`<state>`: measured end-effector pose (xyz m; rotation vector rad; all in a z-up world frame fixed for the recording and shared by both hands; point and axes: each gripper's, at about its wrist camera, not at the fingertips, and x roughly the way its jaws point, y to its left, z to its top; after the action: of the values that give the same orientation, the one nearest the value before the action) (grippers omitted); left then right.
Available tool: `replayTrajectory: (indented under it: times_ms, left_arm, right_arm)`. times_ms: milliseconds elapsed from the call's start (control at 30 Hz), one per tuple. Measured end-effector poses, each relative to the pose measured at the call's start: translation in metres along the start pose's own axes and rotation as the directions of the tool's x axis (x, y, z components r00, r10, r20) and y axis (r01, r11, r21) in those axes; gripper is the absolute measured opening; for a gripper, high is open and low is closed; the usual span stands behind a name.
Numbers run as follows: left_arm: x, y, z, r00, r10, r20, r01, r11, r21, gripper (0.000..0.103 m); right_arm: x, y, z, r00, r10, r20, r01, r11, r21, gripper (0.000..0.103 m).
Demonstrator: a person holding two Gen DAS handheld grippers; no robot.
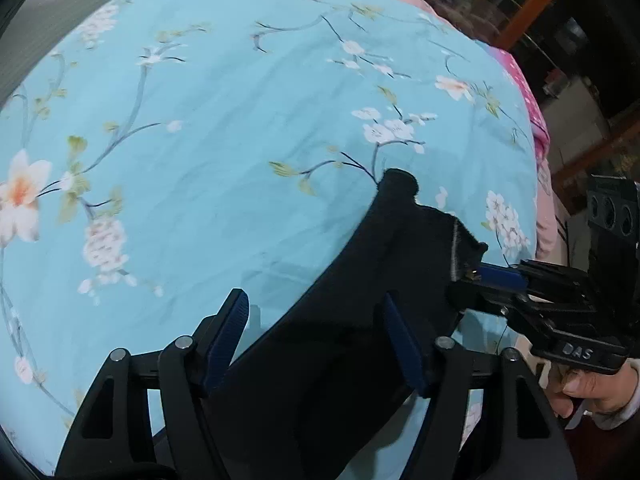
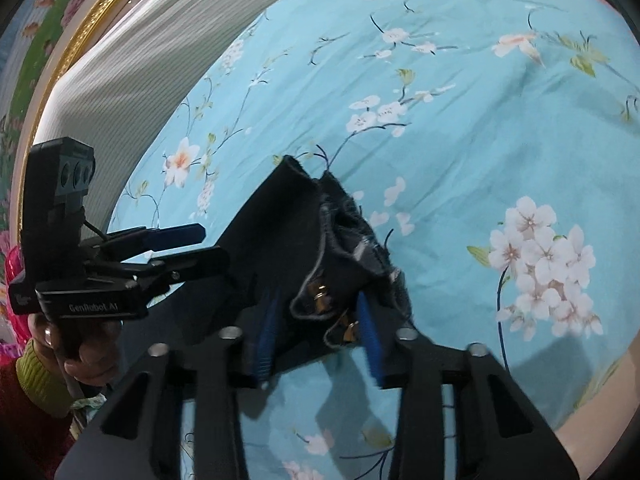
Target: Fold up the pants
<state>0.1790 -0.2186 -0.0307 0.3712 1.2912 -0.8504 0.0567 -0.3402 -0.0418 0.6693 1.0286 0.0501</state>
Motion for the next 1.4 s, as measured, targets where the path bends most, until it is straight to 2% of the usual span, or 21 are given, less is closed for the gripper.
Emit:
replayTrajectory:
  times_ms: [33, 67, 100, 200, 367, 433, 500, 633, 667, 700, 767, 833, 967, 1133, 1233, 1333, 1367, 1400]
  left_arm:
    - [0.004, -0.001, 0.001, 1.0, -0.007, -0.012, 0.007, 1.0, 0.005, 0.046]
    - [0.008, -0.002, 0.002, 1.0, -0.012, -0.026, 0.013, 1.0, 0.008, 0.021]
    - [0.012, -0.005, 0.003, 0.999, -0.012, -0.041, 0.013, 1.0, 0.02, 0.014]
    - [0.007, -0.016, 0.002, 1.0, 0.003, -0.021, -0.002, 0.998, 0.07, 0.008]
    - [-0.015, -0.033, 0.004, 0.999, -0.023, 0.024, 0.02, 0.991, 0.136, 0.007]
    - [-0.012, -0.036, 0.005, 1.0, -0.02, 0.018, 0.017, 0.99, 0.143, 0.007]
    - [-0.001, -0.037, 0.007, 1.0, -0.004, -0.01, 0.005, 0.99, 0.144, 0.008]
    - [0.006, -0.035, 0.007, 0.999, 0.022, -0.024, -0.018, 0.991, 0.135, 0.02]
    - [0.004, -0.034, 0.007, 1.0, 0.02, -0.021, -0.017, 0.991, 0.13, 0.026]
    - [0.003, -0.032, 0.008, 1.0, 0.016, -0.016, -0.013, 0.992, 0.123, 0.029]
    - [0.0, -0.027, 0.01, 1.0, 0.014, -0.012, -0.012, 0.994, 0.108, 0.041]
    - [-0.003, -0.022, 0.011, 1.0, 0.002, -0.015, 0.0, 0.995, 0.101, 0.046]
    - [0.005, -0.021, 0.017, 0.998, -0.033, -0.054, 0.038, 0.994, 0.1, 0.06]
    - [0.029, -0.021, 0.028, 0.994, -0.037, -0.099, 0.046, 0.995, 0.086, 0.059]
    - [0.042, -0.022, 0.037, 0.989, -0.083, -0.123, 0.092, 0.993, 0.07, 0.054]
    - [0.05, -0.027, 0.044, 0.984, -0.119, -0.136, 0.13, 0.989, 0.077, 0.044]
    - [0.051, -0.029, 0.045, 0.983, -0.122, -0.138, 0.134, 0.988, 0.081, 0.039]
    - [0.052, -0.029, 0.046, 0.982, -0.127, -0.137, 0.14, 0.987, 0.084, 0.034]
  right_arm:
    - [0.001, -0.002, 0.0, 1.0, 0.001, -0.001, -0.001, 1.0, 0.004, 0.024]
    - [0.002, -0.004, 0.001, 1.0, 0.003, -0.004, -0.003, 1.0, 0.009, 0.014]
    - [0.002, -0.006, 0.001, 1.0, 0.004, -0.005, -0.004, 1.0, 0.011, 0.01]
    - [-0.005, -0.004, 0.001, 1.0, 0.022, 0.003, -0.022, 1.0, -0.004, 0.009]
    - [-0.032, -0.001, 0.003, 0.998, 0.067, 0.018, -0.067, 0.998, -0.008, 0.009]
    - [-0.038, -0.004, 0.004, 0.998, 0.06, 0.021, -0.06, 0.998, 0.001, 0.009]
    - [-0.029, -0.012, 0.004, 0.998, 0.059, -0.024, -0.058, 0.998, 0.033, 0.009]
    - [-0.021, -0.021, 0.003, 0.997, 0.02, -0.08, -0.012, 0.996, 0.093, 0.015]
    - [-0.024, -0.021, 0.002, 0.997, 0.02, -0.071, -0.014, 0.996, 0.089, 0.02]
    - [-0.029, -0.021, 0.001, 0.998, 0.018, -0.058, -0.013, 0.997, 0.08, 0.029]
    - [-0.037, -0.024, -0.001, 0.999, 0.018, -0.038, -0.015, 0.997, 0.076, 0.044]
    - [-0.041, -0.027, -0.005, 0.999, 0.033, -0.025, -0.03, 0.996, 0.089, 0.046]
    - [-0.033, -0.031, -0.014, 0.996, 0.072, -0.057, -0.066, 0.992, 0.107, 0.046]
    - [-0.016, -0.027, -0.02, 0.992, 0.107, -0.062, -0.102, 0.991, 0.089, 0.046]
    - [-0.014, -0.029, -0.018, 0.99, 0.139, -0.029, -0.135, 0.987, 0.09, 0.046]
    - [-0.011, -0.031, -0.016, 0.986, 0.166, -0.005, -0.165, 0.983, 0.085, 0.046]
    - [-0.01, -0.031, -0.015, 0.985, 0.17, 0.0, -0.169, 0.982, 0.082, 0.044]
    - [-0.009, -0.03, -0.015, 0.986, 0.167, 0.006, -0.168, 0.983, 0.07, 0.039]
